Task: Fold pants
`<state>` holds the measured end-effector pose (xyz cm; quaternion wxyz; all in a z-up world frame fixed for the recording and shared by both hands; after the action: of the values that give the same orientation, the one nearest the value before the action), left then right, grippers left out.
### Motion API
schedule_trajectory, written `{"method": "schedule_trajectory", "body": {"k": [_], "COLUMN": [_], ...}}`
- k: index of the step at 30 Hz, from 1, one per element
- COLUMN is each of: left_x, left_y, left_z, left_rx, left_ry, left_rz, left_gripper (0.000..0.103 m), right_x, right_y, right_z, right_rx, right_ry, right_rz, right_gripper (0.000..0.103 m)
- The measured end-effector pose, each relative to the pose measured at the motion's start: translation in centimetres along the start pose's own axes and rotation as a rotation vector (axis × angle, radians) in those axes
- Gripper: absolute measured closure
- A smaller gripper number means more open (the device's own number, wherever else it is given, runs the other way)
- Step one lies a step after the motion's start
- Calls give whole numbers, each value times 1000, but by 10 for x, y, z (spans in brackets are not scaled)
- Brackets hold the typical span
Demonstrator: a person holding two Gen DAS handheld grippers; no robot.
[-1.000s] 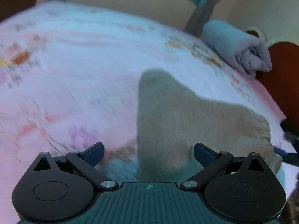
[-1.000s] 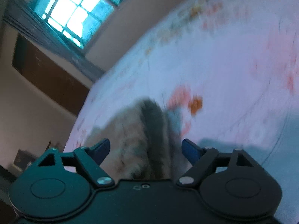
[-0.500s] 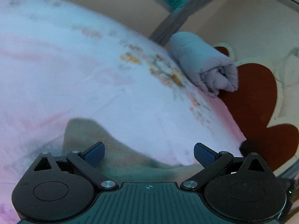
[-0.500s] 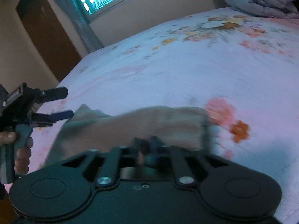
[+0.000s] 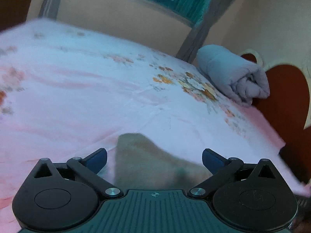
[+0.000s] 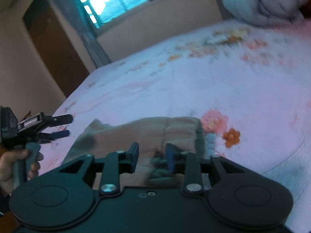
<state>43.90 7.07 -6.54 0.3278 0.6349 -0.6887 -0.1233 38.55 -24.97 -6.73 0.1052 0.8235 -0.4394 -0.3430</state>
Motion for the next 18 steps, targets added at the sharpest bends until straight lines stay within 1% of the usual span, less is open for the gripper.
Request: {"method": "schedule_trajectory", "body": {"k": [2,3,4,6,7,9,10,11,12,13,16,18], "left_x": [-1,0,0,-7,-13,-22,-25,-28,-28,-26,-16,-10], "left_y": [13,15,14,1,-6,-4,2,10,24,32,58,68], "left_z": [16,26,34,57,67,70,68,65,60,59,66,82], "left_rx": [-8,-19,-38,-111,-143,-144,-148,-141,-105,-77,-42,-41], "left_ry": [-46,-67,-90,-153,-155,-87,-73,-69,-77,-84,-114,-166], "left_rz": [-52,-68,-96,-202,-219,-199,-211,-227,-226,-225,-204,-218], "left_gripper": [1,1,1,1,0,0,0,0,0,0,0,0], "right_x": [-9,-12,-11,-3,0,6,7,3,-2,-11,-34,-49], "right_y": [-3,-6,-12,-21,-23,-19,-14,-2,10,23,41,39], "right_z": [5,8,14,23,24,21,17,14,9,3,2,12], "right_rx": [-7,-12,-32,-65,-70,-74,-76,-59,-26,5,34,17], "right_ry": [20,32,41,69,73,30,8,4,24,64,139,198], "right_rz": [-8,0,16,72,86,75,79,84,89,84,44,43], "right_gripper": [80,80,82,85,89,90,89,85,76,76,75,75]}}
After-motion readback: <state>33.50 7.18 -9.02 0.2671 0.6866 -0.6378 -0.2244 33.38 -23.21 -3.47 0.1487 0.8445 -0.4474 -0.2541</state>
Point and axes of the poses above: each gripper's, at about its wrist camera, not at the fingertips, and y roughly against the way its jaws point, x to its right, z to its underside, the point moved 10 cm from there along -y, roughly the way its jaws point, and after that the axes turned 8 degrees about -z, right-handed, at the moved point
